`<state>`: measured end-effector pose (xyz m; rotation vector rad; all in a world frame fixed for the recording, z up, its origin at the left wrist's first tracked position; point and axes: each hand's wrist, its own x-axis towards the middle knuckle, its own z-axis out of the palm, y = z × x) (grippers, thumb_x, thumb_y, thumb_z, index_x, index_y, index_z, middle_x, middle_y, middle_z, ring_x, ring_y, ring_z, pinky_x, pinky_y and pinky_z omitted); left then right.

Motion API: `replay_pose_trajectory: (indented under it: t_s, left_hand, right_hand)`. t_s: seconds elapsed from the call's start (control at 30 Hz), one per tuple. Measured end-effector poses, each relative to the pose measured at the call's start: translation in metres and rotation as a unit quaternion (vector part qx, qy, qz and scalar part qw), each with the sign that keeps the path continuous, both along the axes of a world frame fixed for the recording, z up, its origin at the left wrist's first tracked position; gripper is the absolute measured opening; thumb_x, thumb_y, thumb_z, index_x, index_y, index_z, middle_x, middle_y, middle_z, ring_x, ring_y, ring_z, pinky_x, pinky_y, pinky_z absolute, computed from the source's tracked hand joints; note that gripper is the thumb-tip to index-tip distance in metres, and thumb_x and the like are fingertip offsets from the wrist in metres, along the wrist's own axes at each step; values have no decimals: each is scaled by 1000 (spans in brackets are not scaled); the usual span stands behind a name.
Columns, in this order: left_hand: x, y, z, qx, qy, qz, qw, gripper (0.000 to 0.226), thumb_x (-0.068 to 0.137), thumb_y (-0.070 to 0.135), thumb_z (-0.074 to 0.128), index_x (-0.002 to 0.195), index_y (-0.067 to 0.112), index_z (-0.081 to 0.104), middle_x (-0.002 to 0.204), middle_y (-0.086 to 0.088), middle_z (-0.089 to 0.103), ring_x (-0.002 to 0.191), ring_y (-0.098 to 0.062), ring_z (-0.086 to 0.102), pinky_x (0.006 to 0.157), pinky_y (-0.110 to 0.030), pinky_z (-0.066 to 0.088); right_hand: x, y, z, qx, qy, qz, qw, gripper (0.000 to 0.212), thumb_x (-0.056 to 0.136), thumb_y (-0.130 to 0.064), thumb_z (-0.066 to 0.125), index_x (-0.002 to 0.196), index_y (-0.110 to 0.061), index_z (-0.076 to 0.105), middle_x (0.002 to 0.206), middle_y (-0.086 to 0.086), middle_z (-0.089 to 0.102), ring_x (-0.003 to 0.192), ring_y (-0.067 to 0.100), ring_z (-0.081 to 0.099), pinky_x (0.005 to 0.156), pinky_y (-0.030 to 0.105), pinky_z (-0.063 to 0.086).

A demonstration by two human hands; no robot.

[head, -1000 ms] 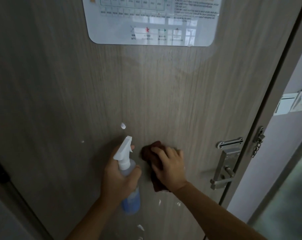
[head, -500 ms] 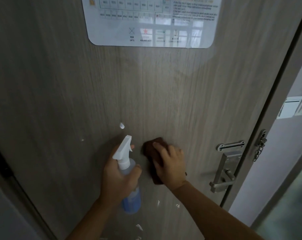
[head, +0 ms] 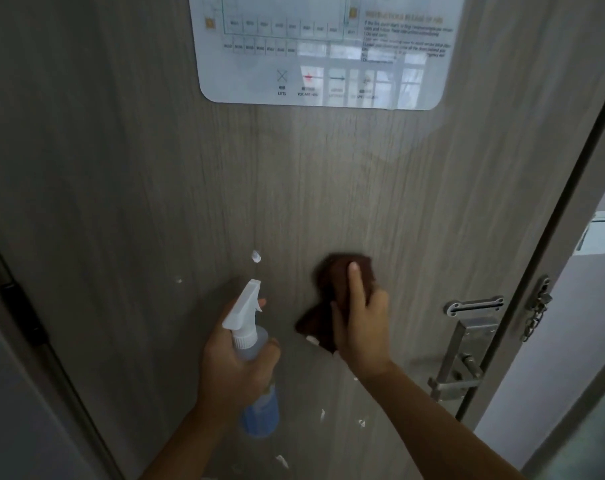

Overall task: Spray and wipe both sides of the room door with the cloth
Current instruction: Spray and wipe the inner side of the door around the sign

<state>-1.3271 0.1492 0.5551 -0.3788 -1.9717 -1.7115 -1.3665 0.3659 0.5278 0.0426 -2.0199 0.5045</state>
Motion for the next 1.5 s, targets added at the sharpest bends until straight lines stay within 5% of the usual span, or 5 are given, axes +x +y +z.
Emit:
replay_pose_trajectory:
  t_s: [0.17,0.33,0.47,1.23,1.5]
  left_hand:
    - [3,-6,1,-12,12,17,1000,39,76,-2,81,88,29,61,79,11,68,65,-1,66,57,-9,51]
    - [-4,-19,15,-5,33,18,999,50,77,-12,79,100,30,66,76,-2,68,68,-1,66,61,-13,54]
    - [-7,-28,18,-5,51,17,999,37,75,-4,79,104,14,66,84,0,69,74,-1,68,68,-11,54]
    - [1,-47,11,-44,-31,-21,998,49,76,-12,76,89,32,59,64,14,64,54,-2,59,54,-13,48]
    - [8,-77,5,-21,-40,6,999,46,77,-16,76,92,25,61,70,22,68,57,0,61,54,-10,46]
  right_hand:
    - [-10,10,36,-128,99,-31,986,77,100,-33,65,160,-14,20,128,29,49,108,37,52,96,34,42]
    - [-17,-27,20,-5,26,-31,999,86,94,-52,61,157,-5,26,120,29,52,95,36,50,78,36,46]
    - [-17,-16,31,135,39,-10,990,69,97,-39,55,153,-8,32,109,29,58,83,37,57,66,41,55]
    - [-23,-71,63,-21,79,-26,996,70,101,-44,54,158,-11,30,115,25,53,95,35,52,79,41,49]
    - [-39,-105,29,297,105,29,949,49,96,-34,58,143,-20,50,89,12,56,73,30,56,68,37,30]
